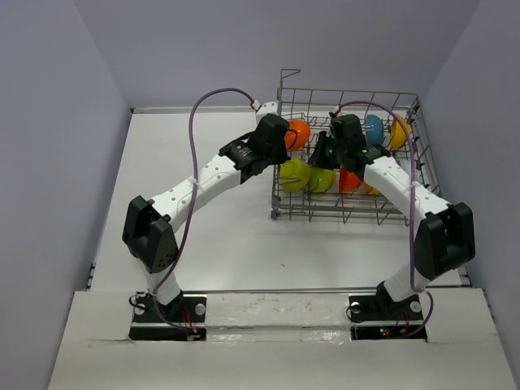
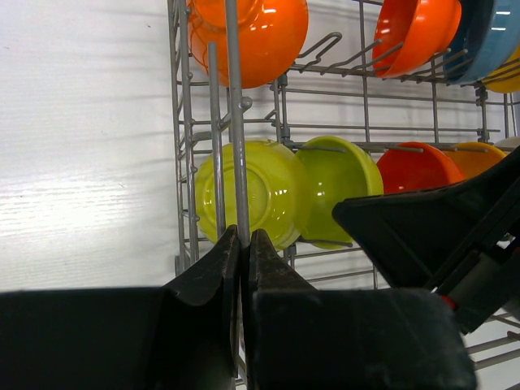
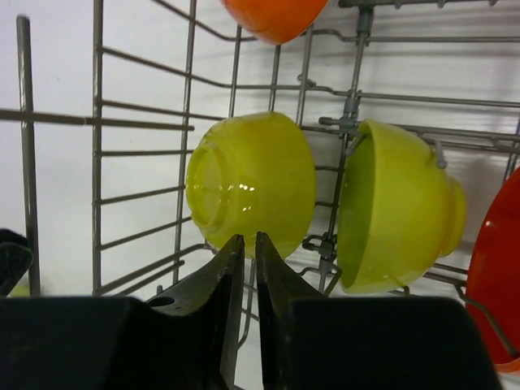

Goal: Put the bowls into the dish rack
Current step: Turn the bowl upside down over the dish rack.

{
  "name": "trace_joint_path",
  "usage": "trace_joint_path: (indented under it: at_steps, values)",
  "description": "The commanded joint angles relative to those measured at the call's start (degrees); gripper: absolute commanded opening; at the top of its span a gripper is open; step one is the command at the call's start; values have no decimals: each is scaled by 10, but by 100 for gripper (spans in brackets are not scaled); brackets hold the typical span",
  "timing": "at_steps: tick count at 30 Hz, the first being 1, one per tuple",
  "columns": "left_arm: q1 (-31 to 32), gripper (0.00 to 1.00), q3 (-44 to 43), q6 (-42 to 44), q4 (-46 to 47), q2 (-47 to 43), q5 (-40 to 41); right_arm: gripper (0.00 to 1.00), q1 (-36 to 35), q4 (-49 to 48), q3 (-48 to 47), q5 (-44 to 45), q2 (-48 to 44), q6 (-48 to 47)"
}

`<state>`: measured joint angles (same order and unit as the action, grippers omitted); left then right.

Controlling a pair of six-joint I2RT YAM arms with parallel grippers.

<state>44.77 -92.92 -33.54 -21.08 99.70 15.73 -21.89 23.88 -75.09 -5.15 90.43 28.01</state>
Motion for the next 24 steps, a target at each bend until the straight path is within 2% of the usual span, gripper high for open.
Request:
trace_joint_path:
  at_steps: [1,10,24]
  values:
    - [20,0,-2,6,29,-12,-26,16,-31,14,-23,1,-11,-16]
    - [20,0,4,8,30,-20,-24,10,-75,18,-8,25,1,-9]
    - [21,0,9,7,35,-21,-25,7,-80,14,14,27,22,-1]
